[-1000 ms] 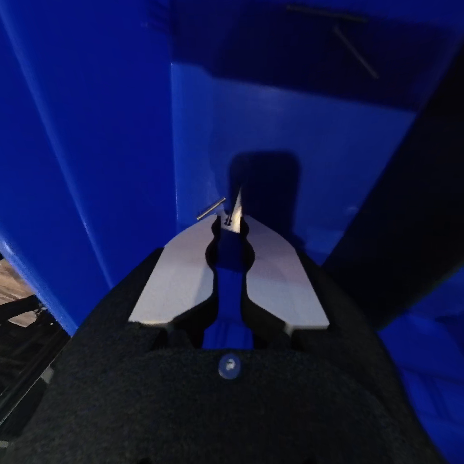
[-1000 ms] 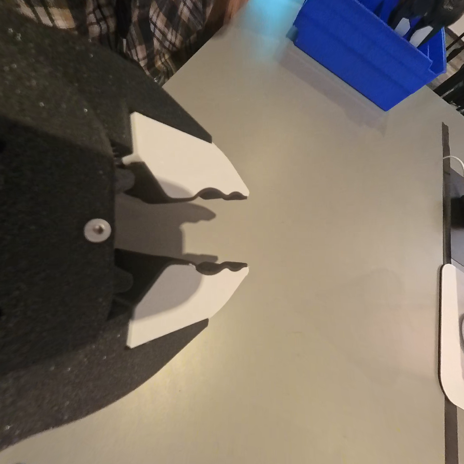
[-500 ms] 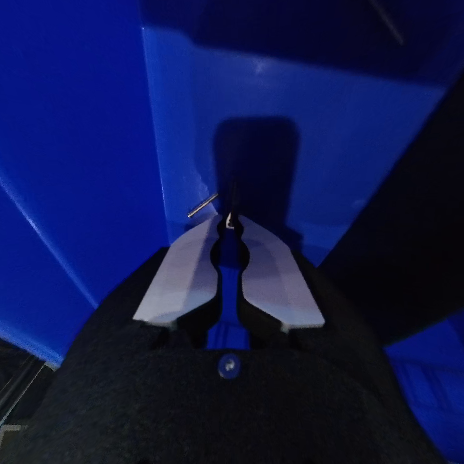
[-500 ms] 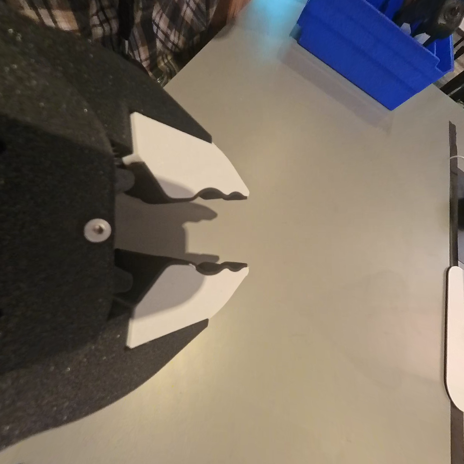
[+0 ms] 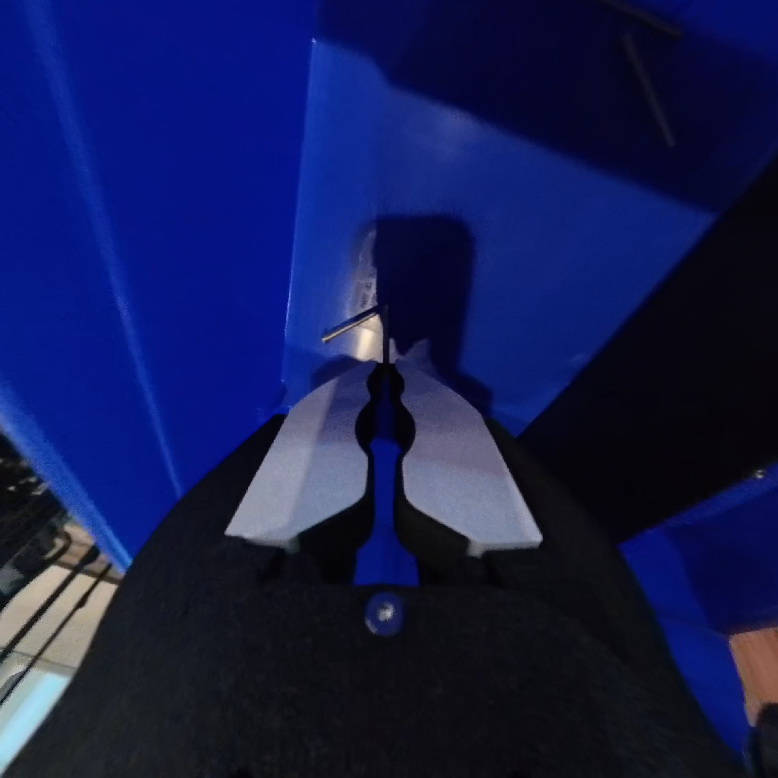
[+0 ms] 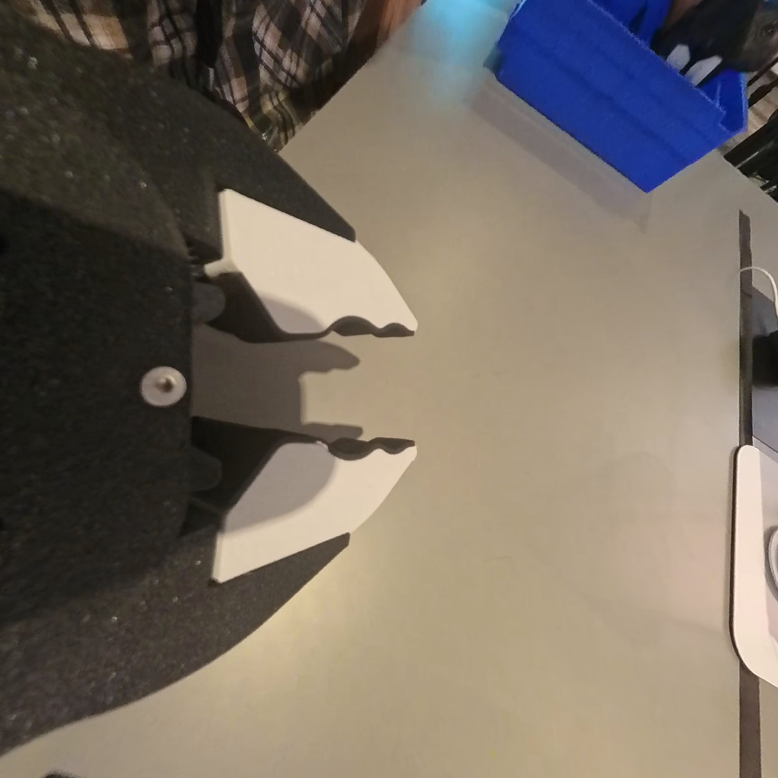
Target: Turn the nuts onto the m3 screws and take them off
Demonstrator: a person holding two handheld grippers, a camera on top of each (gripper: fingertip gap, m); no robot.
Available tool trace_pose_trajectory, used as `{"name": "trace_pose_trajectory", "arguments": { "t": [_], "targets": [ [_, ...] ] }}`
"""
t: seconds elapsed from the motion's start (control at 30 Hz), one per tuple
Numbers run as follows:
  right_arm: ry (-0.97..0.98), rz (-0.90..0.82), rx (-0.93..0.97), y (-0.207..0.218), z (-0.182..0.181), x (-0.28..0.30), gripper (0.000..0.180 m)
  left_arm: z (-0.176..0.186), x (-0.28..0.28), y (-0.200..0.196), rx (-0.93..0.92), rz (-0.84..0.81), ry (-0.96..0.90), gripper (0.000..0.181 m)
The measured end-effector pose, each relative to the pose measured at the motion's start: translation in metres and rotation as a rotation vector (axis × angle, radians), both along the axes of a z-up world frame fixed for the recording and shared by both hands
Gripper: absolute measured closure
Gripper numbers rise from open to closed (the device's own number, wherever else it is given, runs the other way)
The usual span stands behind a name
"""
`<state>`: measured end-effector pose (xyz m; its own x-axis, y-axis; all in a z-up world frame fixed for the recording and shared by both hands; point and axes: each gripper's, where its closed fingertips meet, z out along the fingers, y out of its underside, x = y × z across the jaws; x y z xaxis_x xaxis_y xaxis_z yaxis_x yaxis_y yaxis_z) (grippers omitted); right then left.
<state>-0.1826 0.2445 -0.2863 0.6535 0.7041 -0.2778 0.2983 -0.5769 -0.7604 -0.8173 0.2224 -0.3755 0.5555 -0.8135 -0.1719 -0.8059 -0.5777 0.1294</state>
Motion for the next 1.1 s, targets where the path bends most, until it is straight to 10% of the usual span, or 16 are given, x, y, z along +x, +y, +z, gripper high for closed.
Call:
{"name": "trace_pose_trajectory", "arguments": {
  "t": [0.03, 0.7, 1.1],
  "targets": [
    [0.004, 0.002, 0.000, -0.001, 0.000, 0.000, 0.134, 0.004, 0.001, 0.001, 0.014, 0.023, -0.008, 0.178],
    [0.146, 0.037, 0.024, -0.009, 0.010, 0.017, 0.136, 0.177, 0.190, 0.011, 0.628, 0.405, -0.602, 0.179],
    [0.206, 0.042, 0.018, -0.017, 0.012, 0.023, 0.136, 0.082, 0.347, 0.019, 0.481, 0.651, -0.881, 0.179]
  ]
}}
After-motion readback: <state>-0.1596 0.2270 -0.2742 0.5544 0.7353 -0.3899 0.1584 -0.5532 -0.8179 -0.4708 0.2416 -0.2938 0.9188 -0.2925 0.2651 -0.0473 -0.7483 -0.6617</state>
